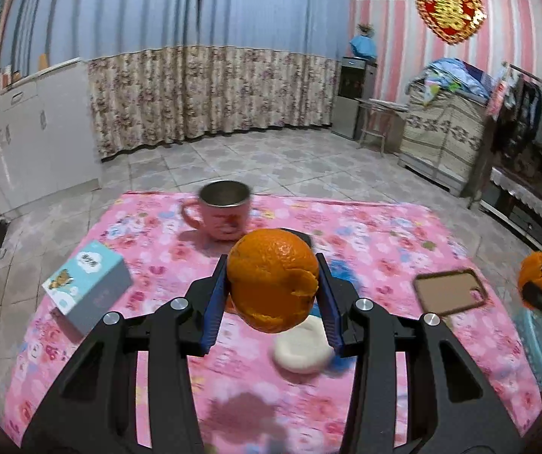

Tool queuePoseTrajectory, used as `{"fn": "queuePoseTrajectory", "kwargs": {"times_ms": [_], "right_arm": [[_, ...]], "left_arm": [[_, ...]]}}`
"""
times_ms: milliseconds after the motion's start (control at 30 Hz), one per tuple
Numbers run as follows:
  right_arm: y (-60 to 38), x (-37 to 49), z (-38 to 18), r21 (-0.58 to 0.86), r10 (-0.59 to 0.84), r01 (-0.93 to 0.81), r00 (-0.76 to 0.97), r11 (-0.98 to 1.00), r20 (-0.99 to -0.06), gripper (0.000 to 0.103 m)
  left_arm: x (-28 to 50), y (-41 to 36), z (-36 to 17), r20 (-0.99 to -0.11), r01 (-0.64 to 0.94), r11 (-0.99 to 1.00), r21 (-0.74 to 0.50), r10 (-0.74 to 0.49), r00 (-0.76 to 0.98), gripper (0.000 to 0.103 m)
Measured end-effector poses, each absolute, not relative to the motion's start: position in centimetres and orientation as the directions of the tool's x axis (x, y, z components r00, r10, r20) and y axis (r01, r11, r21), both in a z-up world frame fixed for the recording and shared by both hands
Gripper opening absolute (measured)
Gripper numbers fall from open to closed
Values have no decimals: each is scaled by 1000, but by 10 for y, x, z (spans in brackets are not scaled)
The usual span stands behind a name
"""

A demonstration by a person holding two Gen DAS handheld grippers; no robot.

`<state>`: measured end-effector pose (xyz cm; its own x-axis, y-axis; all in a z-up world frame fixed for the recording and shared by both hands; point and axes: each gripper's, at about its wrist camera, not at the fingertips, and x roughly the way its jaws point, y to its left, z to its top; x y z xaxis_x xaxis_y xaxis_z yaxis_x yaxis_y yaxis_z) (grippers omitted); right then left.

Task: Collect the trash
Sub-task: 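Carry both oranges to the blue basket and open both tools to drop them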

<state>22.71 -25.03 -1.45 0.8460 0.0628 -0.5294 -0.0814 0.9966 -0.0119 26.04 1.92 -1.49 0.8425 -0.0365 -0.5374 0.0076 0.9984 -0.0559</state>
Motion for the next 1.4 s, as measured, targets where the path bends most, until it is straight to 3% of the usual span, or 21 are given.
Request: {"fn": "queuePoseTrajectory", "kwargs": {"times_ms": [333, 800, 1067, 1400], "right_arm": [[-327, 171, -5, -25, -30, 19, 857, 999, -515, 41], [-438, 138, -51, 22, -206, 264, 798, 964, -567, 41], [-475, 140, -70, 59, -223, 319, 771, 946, -596, 41], [-509, 130, -86, 90, -246, 379, 745, 921, -620, 41]], "left_arm": [[237, -83, -15, -565, 149, 986, -77, -166, 809, 42], [207, -231, -27, -563, 392, 919, -32, -341, 753, 42], [195, -302, -39, -574, 537, 842, -46, -462, 676, 42], [201, -355, -54, -609, 611, 787, -89, -528, 591, 44]]}}
